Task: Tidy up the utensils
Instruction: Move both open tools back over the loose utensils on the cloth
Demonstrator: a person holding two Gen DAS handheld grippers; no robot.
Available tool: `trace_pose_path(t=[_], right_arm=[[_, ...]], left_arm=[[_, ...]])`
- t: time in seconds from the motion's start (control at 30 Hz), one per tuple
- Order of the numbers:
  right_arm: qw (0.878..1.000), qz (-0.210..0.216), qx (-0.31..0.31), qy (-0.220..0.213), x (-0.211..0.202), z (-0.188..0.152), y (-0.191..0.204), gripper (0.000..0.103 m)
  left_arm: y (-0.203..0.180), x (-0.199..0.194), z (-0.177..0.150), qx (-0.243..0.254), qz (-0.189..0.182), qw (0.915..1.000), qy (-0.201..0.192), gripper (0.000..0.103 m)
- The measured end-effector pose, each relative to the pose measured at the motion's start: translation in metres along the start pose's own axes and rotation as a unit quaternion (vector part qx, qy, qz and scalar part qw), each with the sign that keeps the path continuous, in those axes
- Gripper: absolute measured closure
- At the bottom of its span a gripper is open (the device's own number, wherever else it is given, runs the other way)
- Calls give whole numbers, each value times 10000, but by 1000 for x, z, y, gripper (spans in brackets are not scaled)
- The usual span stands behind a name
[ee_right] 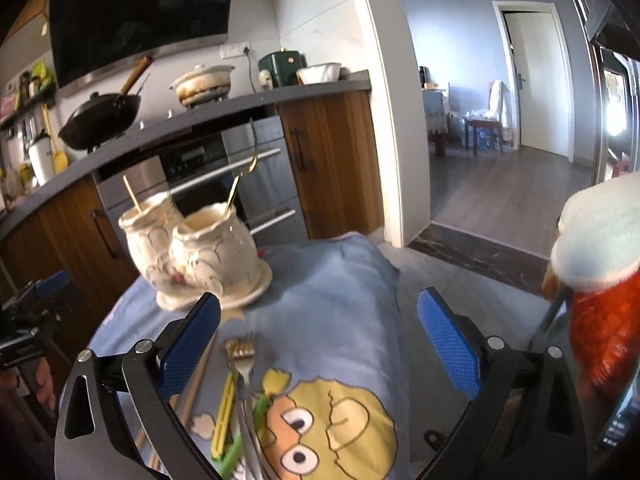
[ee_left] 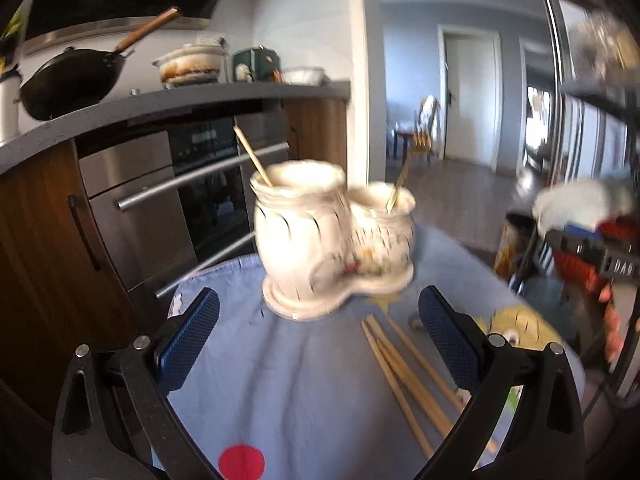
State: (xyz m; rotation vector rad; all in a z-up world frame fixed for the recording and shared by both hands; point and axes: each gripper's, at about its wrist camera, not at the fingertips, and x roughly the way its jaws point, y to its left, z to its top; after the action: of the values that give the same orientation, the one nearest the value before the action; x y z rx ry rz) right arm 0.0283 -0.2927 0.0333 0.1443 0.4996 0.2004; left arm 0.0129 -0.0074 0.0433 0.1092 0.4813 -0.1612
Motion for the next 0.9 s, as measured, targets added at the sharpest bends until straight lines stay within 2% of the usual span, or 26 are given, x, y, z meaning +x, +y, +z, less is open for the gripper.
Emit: trace_pose_path(t=[0.23,0.53,0.9], right_arm=[[9991,61,-264,318,7,-14,10,5],[9966,54,-427,698,26,-30,17,5],[9906,283,-819,1057,42,-43,40,7]], left_arm=[[-5,16,-25,-18,-172,9978,641,5],[-15,42,-52,-30,-323,9902,1360,5],[-29,49,-63,172,-432,9863,1584,5]])
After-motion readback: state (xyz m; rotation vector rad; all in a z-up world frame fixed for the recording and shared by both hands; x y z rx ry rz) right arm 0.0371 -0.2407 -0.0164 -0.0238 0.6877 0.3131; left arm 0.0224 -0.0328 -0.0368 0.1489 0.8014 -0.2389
